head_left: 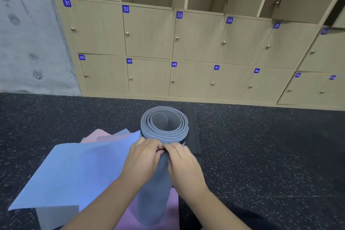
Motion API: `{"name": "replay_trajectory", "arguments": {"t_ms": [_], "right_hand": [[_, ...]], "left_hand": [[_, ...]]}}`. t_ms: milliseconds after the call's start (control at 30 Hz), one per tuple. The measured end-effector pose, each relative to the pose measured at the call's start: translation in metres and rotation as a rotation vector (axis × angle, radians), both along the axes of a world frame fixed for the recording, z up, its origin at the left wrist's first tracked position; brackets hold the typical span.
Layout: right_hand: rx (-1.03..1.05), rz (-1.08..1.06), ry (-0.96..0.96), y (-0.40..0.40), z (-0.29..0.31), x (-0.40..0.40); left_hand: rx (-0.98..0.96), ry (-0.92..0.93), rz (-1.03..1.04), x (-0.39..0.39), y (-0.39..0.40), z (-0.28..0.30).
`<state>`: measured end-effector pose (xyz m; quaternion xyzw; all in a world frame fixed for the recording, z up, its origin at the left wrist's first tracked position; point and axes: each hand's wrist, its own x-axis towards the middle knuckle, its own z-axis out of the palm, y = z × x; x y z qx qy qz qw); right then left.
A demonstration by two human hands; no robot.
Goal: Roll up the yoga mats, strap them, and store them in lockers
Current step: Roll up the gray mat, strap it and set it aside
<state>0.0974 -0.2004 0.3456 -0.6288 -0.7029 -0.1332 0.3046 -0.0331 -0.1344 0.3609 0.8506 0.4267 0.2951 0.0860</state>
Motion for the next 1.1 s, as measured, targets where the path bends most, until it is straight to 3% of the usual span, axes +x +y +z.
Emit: {"name": "replay_trajectory", "arguments": {"t_ms": [233, 400, 667, 833, 1033, 1100], "right_hand": [[-0.021, -0.146, -0.123, 0.008, 0.002, 0.000], [0.009, -0.104, -0.137, 0.007, -0.011, 0.009], [0.042, -0.063, -0.185, 0.001, -0.015, 0.020], [0.117, -0.120, -0.231, 0.006, -0.013, 0.027], [-0.011, -0.287, -0.219, 0.006, -0.029, 0.078], [-0.011, -0.211, -0.192, -0.001, -0.034, 0.091]], "left_hand": [[-0.052, 0.101, -0.017, 0.005, -0.003, 0.007], [0.118, 0.236, -0.037, 0.003, -0.002, -0.003], [0.125, 0.082, -0.065, 0.003, -0.004, -0.017], [0.207, 0.119, -0.056, 0.004, -0.001, -0.016], [0.248, 0.103, 0.063, -0.019, 0.017, -0.019], [0.219, 0.067, 0.069, -0.033, 0.028, -0.021]]}}
